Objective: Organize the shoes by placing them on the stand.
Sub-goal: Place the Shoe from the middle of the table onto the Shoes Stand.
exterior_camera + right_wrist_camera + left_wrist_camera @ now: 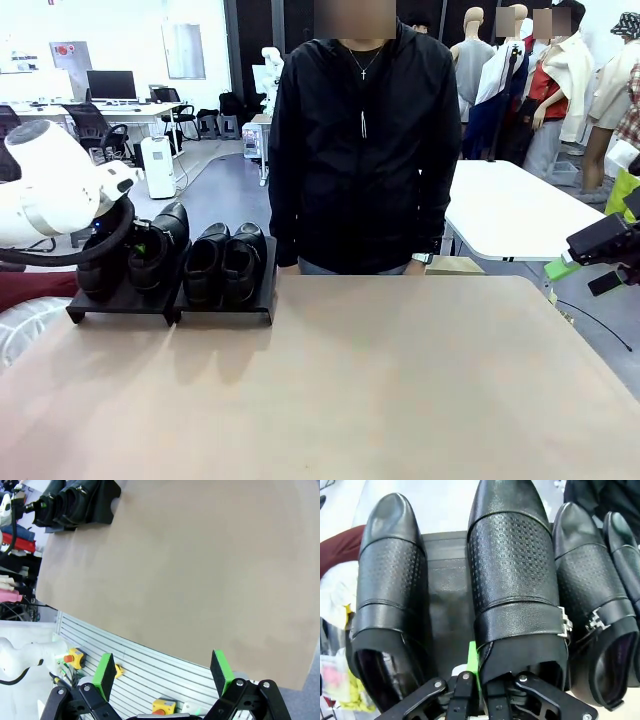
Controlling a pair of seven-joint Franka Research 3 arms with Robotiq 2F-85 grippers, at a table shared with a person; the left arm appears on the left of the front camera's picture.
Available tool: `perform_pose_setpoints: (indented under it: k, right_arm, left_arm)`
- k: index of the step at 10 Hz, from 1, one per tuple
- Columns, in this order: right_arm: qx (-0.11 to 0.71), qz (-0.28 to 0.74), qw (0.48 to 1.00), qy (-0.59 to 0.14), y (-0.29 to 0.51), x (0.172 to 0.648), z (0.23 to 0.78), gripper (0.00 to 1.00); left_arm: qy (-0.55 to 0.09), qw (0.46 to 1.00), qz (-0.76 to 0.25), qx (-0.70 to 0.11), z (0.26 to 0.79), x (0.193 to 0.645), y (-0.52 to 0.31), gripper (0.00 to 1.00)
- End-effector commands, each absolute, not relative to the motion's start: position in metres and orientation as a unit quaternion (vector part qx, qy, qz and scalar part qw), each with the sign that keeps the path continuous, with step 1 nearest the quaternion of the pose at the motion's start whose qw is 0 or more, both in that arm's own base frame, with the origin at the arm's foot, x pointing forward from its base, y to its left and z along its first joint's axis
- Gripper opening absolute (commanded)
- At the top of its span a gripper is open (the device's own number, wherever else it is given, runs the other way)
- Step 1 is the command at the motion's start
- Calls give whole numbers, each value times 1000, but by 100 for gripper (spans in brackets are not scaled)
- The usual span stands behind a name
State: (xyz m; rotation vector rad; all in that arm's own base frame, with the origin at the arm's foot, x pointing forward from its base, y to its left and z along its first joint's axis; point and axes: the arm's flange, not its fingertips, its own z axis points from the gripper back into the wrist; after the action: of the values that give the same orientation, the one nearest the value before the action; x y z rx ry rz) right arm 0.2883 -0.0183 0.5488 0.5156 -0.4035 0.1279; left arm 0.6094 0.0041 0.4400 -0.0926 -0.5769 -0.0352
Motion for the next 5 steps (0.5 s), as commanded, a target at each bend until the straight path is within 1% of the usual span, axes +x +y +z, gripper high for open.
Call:
perform_pose_setpoints:
  k: [1, 2, 3, 5]
  right_arm:
    - [250, 52, 947, -194, -18, 287, 550, 100]
    - [250, 52, 947, -194, -18, 287, 550, 100]
    - [250, 52, 947, -194, -18, 287, 550, 100]
    - [250, 52, 947, -194, -18, 287, 550, 100]
  left_arm:
    - [-288, 957, -3, -35, 445, 616, 5, 28]
    - [-284, 959, 1, -22, 444, 616, 6, 84]
    - [-287, 958, 1, -25, 445, 615, 6, 100]
    - [-295, 955, -14, -38, 451, 606, 5, 100]
